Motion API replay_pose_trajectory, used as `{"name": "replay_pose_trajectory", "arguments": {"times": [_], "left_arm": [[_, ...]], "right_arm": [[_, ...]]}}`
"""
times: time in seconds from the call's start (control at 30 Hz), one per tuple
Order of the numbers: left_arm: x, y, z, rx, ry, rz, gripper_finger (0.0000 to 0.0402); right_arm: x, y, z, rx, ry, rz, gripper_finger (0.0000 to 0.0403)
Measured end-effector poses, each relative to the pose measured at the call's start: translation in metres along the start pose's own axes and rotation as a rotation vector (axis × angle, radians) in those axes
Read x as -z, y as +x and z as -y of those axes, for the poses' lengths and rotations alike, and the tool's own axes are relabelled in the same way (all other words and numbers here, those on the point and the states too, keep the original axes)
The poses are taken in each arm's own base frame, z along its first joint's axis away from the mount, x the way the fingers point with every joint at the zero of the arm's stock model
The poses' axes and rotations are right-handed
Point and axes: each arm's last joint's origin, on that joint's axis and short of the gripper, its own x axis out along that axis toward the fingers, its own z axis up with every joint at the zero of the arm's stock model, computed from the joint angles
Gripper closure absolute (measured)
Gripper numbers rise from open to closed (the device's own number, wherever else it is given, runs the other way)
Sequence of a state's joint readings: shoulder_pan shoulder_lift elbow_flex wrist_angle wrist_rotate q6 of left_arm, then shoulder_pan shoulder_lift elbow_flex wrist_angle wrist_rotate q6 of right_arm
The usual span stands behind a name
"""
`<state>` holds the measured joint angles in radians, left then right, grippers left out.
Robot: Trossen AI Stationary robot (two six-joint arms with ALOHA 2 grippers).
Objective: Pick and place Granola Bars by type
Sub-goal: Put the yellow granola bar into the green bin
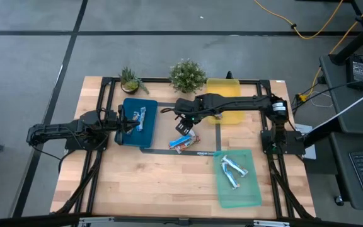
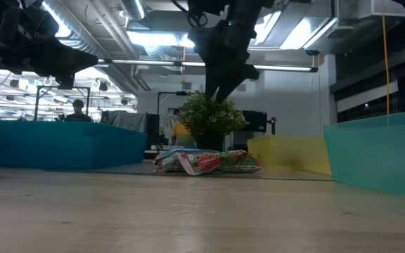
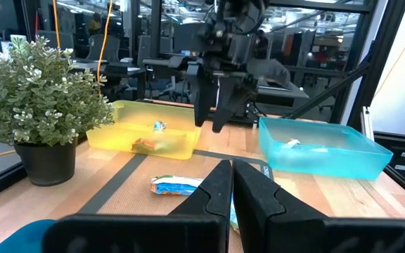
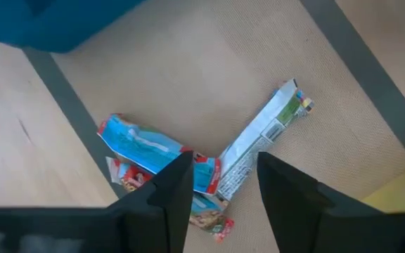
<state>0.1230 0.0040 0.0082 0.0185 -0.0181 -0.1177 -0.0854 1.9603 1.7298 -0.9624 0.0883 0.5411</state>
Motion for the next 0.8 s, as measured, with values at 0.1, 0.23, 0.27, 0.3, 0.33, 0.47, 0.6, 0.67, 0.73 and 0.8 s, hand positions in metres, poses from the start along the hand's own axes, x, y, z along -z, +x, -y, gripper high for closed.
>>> {"name": "replay_pose_trajectory", "arguments": {"times": [0.1, 0.23, 0.27, 0.3, 0.33, 0.47, 0.6, 0.67, 0.73, 0.8], "left_arm": [[0.0, 0.0, 0.0, 0.0, 0.0, 0.0, 0.0393], [0.0, 0.0, 0.0, 0.0, 0.0, 0.0, 0.0396], [0.0, 0.0, 0.0, 0.0, 0.0, -0.001, 0.0396], [0.0, 0.0, 0.0, 0.0, 0.0, -0.001, 0.0395], [0.0, 0.0, 0.0, 0.0, 0.0, -0.001, 0.0394], [0.0, 0.0, 0.0, 0.0, 0.0, 0.0, 0.0391], [0.0, 0.0, 0.0, 0.0, 0.0, 0.0, 0.0389], [0.0, 0.0, 0.0, 0.0, 0.0, -0.001, 0.039], [0.0, 0.0, 0.0, 0.001, 0.0, 0.0, 0.0391], [0.0, 0.0, 0.0, 0.001, 0.0, -0.001, 0.0393]], "right_arm": [[-0.002, 0.001, 0.003, 0.001, 0.009, 0.004, 0.0228], [-0.006, 0.003, 0.009, 0.007, 0.029, 0.003, 0.0196], [-0.007, 0.003, 0.01, 0.007, 0.033, 0.005, 0.0186], [-0.008, 0.005, 0.011, 0.008, 0.036, 0.007, 0.0175], [-0.009, 0.006, 0.012, 0.01, 0.04, 0.007, 0.0164], [-0.011, 0.015, 0.017, 0.022, 0.055, -0.006, 0.0124], [-0.011, 0.031, 0.02, 0.051, 0.085, -0.046, 0.0105], [-0.011, 0.039, 0.02, 0.058, 0.087, -0.057, 0.0103], [-0.01, 0.049, 0.021, 0.073, 0.094, -0.073, 0.0103], [-0.009, 0.06, 0.021, 0.086, 0.107, -0.095, 0.0102]]}}
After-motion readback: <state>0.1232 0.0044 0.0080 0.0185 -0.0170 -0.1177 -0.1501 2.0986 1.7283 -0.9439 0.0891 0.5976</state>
